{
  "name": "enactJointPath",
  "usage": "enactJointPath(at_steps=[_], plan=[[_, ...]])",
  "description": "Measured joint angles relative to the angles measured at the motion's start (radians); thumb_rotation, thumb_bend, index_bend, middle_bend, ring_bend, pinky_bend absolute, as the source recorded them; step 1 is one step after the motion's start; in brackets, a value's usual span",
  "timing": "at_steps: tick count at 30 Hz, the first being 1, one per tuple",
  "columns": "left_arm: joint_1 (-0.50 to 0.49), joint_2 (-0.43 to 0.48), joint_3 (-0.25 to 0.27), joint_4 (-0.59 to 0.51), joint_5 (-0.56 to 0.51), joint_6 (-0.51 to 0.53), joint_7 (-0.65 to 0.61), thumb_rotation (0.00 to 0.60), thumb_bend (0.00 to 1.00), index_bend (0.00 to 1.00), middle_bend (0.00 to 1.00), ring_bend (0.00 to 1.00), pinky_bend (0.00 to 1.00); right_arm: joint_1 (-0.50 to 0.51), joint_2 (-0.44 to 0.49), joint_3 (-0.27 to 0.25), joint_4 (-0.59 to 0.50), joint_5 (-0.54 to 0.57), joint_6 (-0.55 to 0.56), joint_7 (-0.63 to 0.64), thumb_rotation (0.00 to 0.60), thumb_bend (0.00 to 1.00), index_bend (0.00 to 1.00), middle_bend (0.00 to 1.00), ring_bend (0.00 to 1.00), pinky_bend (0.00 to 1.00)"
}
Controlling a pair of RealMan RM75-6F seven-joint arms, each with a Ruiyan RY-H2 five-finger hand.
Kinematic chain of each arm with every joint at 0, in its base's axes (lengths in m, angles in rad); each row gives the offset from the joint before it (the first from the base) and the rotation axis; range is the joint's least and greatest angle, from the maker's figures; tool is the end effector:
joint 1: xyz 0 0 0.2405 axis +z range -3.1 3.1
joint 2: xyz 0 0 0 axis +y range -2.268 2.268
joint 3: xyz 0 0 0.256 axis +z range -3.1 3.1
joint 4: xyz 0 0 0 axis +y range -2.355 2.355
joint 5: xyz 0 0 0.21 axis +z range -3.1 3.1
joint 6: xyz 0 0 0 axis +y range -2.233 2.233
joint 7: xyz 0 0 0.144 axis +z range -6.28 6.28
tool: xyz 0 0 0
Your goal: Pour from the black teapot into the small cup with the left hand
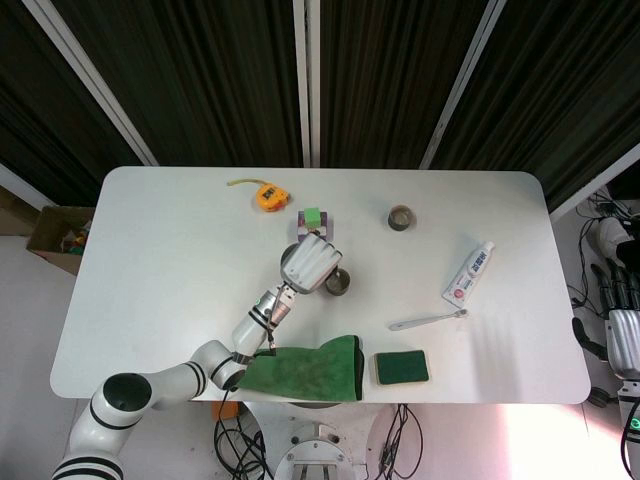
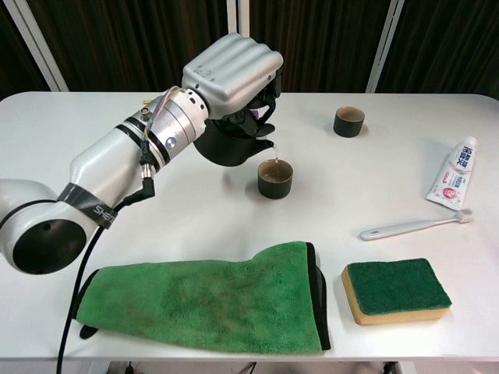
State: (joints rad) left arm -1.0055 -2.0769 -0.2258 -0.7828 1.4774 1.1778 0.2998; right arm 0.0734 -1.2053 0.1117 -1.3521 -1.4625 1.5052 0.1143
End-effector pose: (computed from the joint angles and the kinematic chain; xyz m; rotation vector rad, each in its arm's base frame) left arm -0.0320 0.3659 -0.1049 -1.8833 -0.3007 -1.2352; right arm -0.3538 -0.1919 0.1736 1.2895 -0.8171 0.8911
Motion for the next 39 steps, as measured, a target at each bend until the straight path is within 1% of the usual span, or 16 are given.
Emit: enactJointPath(at_steps=[16,39], plan=[[0.003,0.007,0.01,-0.004,0.01,0.004,0.021,0.6,0.25,1.0,1.0,0.95,0.78,-0.001,0.004,-0.003,-0.017,-0.01,0.01,-0.015,0.6,0.32,0.0,0.0,0.0,0.0],[0.001,0.01,0.021,-0.003,0.022,0.0,0.048,0.6,0.25,1.0,1.0,0.95,0.78,0.0,0.001,-0.005,-0.013,-0.009,0.006,-0.011,0.6,0.31,0.0,0.0,0.0,0.0]])
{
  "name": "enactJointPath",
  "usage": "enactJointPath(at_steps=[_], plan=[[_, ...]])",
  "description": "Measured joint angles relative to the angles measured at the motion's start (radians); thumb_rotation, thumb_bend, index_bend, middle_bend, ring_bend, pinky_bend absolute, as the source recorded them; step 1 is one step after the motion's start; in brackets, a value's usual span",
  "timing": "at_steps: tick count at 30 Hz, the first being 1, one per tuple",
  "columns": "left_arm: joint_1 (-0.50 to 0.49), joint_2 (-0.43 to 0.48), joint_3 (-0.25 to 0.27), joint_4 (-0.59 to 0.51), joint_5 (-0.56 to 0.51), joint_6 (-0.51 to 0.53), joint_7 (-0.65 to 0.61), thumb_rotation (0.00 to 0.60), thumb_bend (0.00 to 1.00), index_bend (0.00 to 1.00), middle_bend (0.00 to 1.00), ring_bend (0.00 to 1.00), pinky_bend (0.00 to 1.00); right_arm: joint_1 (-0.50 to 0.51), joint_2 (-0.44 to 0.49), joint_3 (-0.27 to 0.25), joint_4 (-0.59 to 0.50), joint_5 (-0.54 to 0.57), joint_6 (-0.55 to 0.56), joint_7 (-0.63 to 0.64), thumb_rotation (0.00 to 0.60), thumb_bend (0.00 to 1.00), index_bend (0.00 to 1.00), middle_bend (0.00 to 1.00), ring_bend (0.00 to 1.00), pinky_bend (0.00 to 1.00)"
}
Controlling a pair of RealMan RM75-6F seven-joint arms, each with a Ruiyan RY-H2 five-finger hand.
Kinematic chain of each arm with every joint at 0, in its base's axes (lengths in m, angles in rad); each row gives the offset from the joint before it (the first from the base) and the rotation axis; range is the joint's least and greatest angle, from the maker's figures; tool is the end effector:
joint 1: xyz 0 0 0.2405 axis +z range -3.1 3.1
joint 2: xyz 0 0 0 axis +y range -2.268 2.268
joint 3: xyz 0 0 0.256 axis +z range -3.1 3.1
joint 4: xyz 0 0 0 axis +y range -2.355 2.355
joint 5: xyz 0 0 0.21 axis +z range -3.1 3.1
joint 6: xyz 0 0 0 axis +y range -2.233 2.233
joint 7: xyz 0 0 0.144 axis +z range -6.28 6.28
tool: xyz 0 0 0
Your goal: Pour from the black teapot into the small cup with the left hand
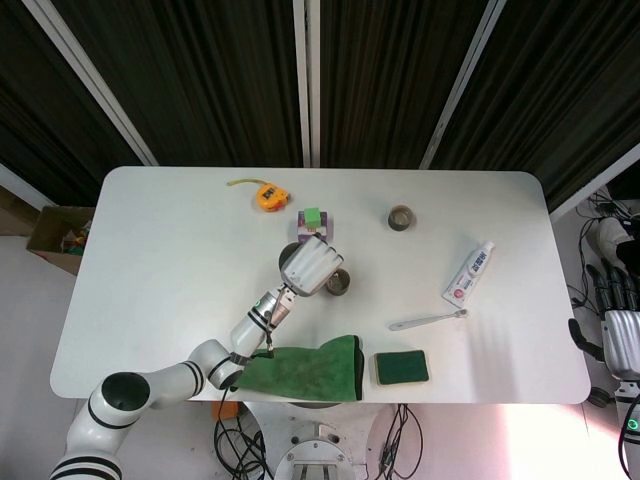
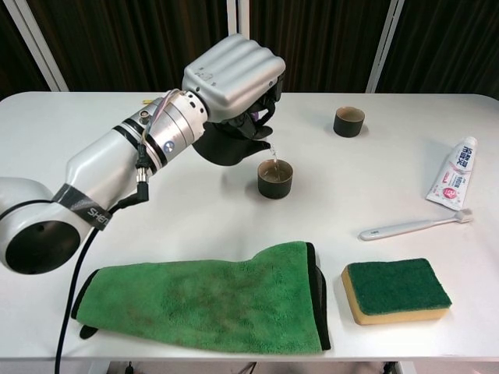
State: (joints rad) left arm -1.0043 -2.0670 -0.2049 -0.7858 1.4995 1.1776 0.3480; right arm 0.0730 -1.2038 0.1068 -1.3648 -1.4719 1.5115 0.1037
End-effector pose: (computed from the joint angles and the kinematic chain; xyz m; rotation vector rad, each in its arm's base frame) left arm -0.0334 0.3632 -0.1058 -1.9084 -0.2147 -1.1980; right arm -0.3505 -0.1908 0.1718 1.2997 -0.8136 0.8956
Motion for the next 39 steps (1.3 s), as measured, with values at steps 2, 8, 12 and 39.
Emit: enactJointPath(at_steps=[2,8,12,39], plan=[[0.0,0.001,0.001,-0.001,0.001,0.001,0.002,0.6,0.25,1.0,1.0,0.95,0.78,-0.001,0.0,0.0,0.0,0.0,0.002,0.0,0.6,0.31,0.0,0.0,0.0,0.0],[0.0,0.005,0.003,0.0,0.006,0.002,0.009,0.6,0.25,1.0,1.0,0.95,0.78,0.001,-0.001,0.0,-0.001,-0.002,0.001,-0.002,0.6,0.31,0.0,0.0,0.0,0.0],[-0.001,0.008,0.001,-0.002,0.005,0.001,0.009,0.6,0.25,1.0,1.0,0.95,0.78,0.001,-0.002,0.0,0.0,0.001,-0.002,-0.001,0.6,0.31,0.0,0.0,0.0,0.0],[-0.008,0.007,0.017,0.015,0.028,0.006,0.041,0.6,0.25,1.0,1.0,0.95,0.78,0.003,-0.001,0.002,0.002,0.004,-0.005,0.001,0.6,0.31,0.0,0.0,0.0,0.0]])
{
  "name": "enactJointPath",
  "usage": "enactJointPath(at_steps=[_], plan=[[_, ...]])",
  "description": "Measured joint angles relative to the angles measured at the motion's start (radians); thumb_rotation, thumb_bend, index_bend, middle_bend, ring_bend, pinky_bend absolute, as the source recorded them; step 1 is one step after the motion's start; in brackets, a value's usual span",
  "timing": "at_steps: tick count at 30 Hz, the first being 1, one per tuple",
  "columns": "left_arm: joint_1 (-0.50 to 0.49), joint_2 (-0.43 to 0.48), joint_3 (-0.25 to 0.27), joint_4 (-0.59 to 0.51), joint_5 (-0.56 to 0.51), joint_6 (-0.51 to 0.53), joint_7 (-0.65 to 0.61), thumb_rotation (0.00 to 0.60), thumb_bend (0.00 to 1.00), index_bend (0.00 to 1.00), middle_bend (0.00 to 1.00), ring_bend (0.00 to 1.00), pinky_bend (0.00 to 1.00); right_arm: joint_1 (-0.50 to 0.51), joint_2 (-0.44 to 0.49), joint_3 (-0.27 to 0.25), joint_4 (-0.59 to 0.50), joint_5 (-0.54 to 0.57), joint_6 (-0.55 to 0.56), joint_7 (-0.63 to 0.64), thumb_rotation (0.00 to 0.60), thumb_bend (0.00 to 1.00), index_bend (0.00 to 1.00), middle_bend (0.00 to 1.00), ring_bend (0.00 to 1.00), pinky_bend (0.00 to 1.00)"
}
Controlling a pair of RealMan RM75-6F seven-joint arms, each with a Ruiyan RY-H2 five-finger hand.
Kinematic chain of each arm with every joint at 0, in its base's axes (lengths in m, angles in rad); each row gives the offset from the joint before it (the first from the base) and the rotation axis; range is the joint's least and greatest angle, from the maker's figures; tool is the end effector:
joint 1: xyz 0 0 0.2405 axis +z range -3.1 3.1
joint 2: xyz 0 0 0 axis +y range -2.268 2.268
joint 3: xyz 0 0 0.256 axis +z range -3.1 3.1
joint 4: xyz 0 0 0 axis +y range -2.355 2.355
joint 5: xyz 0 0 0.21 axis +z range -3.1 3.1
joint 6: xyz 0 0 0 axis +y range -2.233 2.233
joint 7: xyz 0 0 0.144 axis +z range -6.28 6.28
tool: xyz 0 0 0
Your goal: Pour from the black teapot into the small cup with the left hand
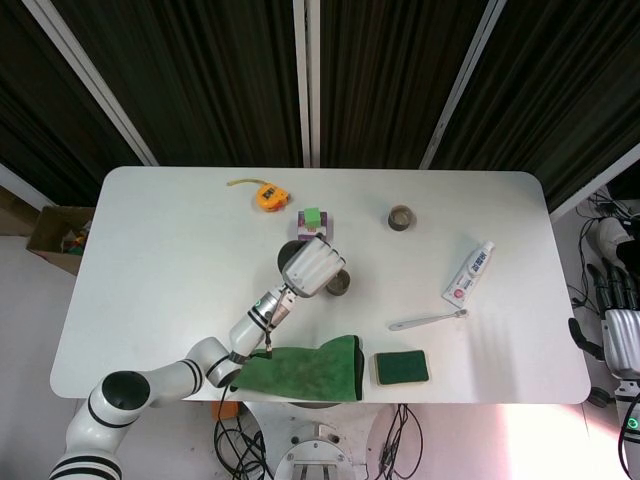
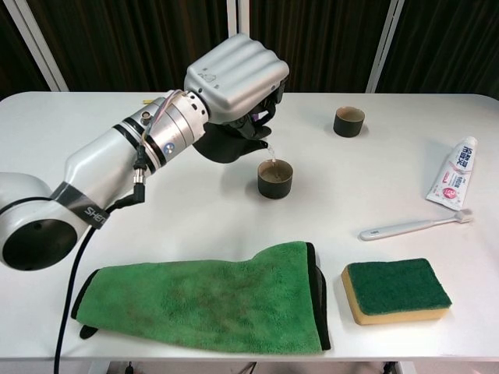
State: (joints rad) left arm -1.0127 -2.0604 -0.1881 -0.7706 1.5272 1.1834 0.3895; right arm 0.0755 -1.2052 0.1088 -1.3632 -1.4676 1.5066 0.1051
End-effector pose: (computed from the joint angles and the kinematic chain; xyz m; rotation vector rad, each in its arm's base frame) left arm -0.0328 0.3632 -0.1051 -1.9215 -0.1115 -1.1669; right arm -0.3509 -0.1921 0.1715 1.2973 -0.8170 0.8948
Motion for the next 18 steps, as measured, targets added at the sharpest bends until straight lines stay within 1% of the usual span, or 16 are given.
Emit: enactJointPath(at_steps=[9,18], plan=[[0.0,0.002,0.009,0.008,0.011,0.006,0.008,0.6,0.25,1.0,1.0,0.96,0.78,-0.001,0.0,-0.001,-0.004,-0.004,0.003,-0.005,0.6,0.31,0.0,0.0,0.0,0.0],[0.003,0.003,0.001,0.0,0.003,0.007,0.002,0.6,0.25,1.0,1.0,0.96,0.78,0.0,0.0,-0.002,-0.003,-0.002,0.001,-0.006,0.6,0.31,0.0,0.0,0.0,0.0]])
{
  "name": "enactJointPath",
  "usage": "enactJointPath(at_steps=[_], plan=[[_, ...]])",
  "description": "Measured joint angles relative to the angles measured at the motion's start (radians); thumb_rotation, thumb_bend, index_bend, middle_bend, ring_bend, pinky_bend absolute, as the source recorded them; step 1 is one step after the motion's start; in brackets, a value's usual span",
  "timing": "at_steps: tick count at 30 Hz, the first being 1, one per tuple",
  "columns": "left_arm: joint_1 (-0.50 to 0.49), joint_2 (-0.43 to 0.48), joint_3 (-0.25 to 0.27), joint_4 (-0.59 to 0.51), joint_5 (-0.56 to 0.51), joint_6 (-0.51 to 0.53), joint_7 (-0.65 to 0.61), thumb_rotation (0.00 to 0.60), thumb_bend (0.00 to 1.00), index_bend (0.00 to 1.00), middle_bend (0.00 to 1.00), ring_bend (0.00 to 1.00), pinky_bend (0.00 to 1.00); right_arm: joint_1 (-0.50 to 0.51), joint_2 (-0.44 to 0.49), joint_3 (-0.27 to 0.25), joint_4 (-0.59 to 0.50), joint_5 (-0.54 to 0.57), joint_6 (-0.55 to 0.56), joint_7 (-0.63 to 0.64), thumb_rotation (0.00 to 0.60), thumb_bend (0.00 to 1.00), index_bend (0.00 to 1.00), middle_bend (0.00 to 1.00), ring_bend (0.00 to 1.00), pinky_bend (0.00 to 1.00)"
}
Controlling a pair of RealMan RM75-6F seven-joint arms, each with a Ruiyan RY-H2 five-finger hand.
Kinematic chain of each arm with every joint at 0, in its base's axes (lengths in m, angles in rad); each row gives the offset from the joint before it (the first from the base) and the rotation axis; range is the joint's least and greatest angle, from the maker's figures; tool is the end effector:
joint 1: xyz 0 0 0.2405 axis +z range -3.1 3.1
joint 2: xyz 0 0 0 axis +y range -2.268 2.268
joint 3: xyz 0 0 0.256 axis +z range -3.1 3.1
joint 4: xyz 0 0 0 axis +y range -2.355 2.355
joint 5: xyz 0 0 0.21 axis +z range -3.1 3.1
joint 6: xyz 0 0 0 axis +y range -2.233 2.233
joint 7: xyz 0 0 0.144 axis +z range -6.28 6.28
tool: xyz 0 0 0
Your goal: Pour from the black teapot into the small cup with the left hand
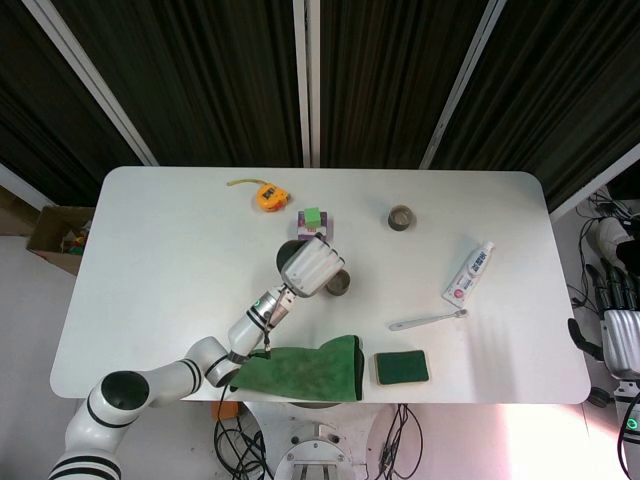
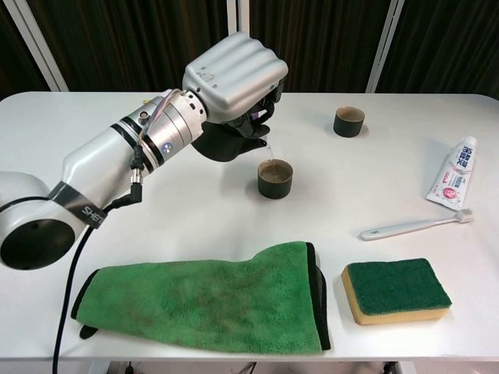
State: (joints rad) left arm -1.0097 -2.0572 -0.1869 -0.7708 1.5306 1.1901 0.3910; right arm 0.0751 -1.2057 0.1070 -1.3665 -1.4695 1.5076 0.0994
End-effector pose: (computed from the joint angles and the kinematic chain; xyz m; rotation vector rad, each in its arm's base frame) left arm -0.0339 0.3634 -0.1035 -1.9160 -0.1044 -1.1679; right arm -0.3502 -0.1916 0.1706 1.3005 -0.8159 0.8931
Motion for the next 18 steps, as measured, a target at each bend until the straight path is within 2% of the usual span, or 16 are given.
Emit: enactJointPath(at_steps=[9,18], plan=[[0.011,-0.003,-0.04,-0.039,-0.056,-0.022,-0.063,0.6,0.25,1.0,1.0,0.95,0.78,0.001,-0.002,0.0,0.005,0.005,-0.005,0.002,0.6,0.31,0.0,0.0,0.0,0.0],[0.032,0.012,-0.092,-0.135,-0.112,-0.023,-0.133,0.6,0.25,1.0,1.0,0.95,0.78,0.005,-0.005,0.001,0.007,0.005,-0.01,0.002,0.6,0.31,0.0,0.0,0.0,0.0]])
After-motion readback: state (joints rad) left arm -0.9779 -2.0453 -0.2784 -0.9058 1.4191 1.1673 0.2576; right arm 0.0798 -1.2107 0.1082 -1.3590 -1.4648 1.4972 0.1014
